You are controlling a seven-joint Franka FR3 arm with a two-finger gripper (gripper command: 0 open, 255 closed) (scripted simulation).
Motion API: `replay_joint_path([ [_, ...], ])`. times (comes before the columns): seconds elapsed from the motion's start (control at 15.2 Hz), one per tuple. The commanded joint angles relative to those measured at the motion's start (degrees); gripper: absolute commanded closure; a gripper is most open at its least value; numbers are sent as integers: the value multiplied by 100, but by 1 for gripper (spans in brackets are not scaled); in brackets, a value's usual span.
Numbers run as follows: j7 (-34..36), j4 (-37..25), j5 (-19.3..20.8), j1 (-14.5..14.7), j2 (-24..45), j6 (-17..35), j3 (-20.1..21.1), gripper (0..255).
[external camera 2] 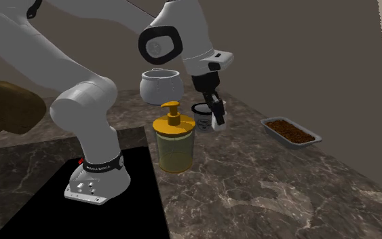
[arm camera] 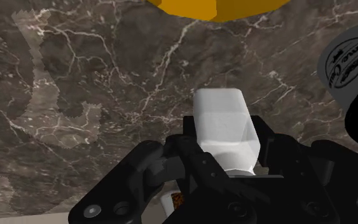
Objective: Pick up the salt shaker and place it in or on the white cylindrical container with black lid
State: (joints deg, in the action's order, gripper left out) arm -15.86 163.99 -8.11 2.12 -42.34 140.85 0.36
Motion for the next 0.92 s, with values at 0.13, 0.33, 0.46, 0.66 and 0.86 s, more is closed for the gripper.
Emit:
replay_joint_path([
  [0.13,47,-216,41,-31,-180,-399,11,255],
  [0.33,77,-399,67,-49,-275,-677,14,255],
  [0.46,95,-527,82,-60,-328,-856,15,255],
  [0.66,118,-692,101,-71,-381,-1074,15,255],
  [0.86,602,-615,-78,145,-481,-1054,462,255],
])
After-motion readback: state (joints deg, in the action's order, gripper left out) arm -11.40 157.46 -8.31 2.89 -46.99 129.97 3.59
